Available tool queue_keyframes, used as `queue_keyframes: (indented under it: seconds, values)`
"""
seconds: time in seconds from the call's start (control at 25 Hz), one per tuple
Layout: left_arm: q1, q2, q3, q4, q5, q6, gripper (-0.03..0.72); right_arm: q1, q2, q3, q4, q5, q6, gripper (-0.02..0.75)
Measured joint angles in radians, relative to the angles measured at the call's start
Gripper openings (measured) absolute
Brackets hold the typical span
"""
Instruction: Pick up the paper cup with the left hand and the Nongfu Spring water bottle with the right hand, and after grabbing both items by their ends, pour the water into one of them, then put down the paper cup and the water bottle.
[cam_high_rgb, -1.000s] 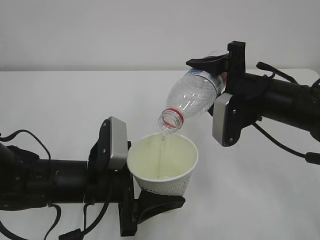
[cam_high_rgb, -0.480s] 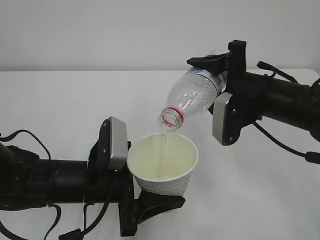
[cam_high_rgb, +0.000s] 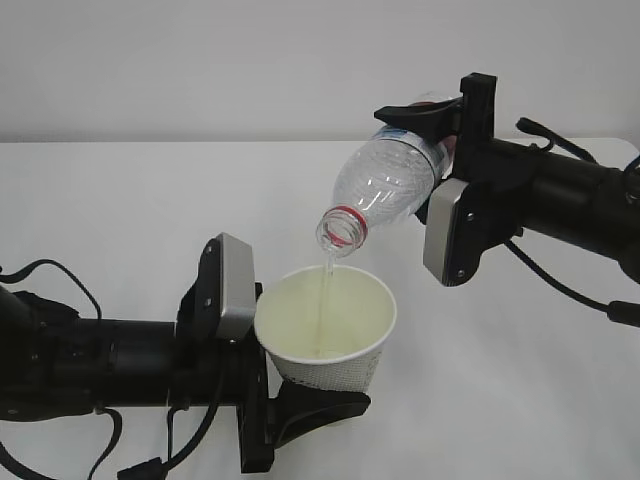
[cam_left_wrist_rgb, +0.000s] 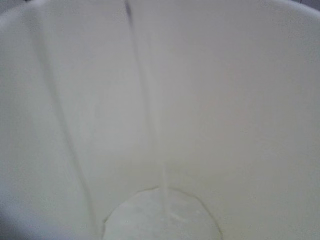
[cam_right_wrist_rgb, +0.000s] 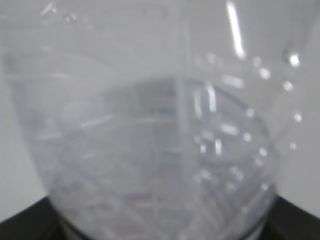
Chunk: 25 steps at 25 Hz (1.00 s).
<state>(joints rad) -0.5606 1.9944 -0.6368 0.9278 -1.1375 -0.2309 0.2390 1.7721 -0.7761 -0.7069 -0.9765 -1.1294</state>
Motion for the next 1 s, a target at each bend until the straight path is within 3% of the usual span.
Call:
queue_keyframes:
  seconds: [1.0]
  values:
    - [0.000,0.000,0.000,-0.024,0.000,0.000,0.517,0.000,0.000,0.000,0.000,-0.012,-0.013,0.491]
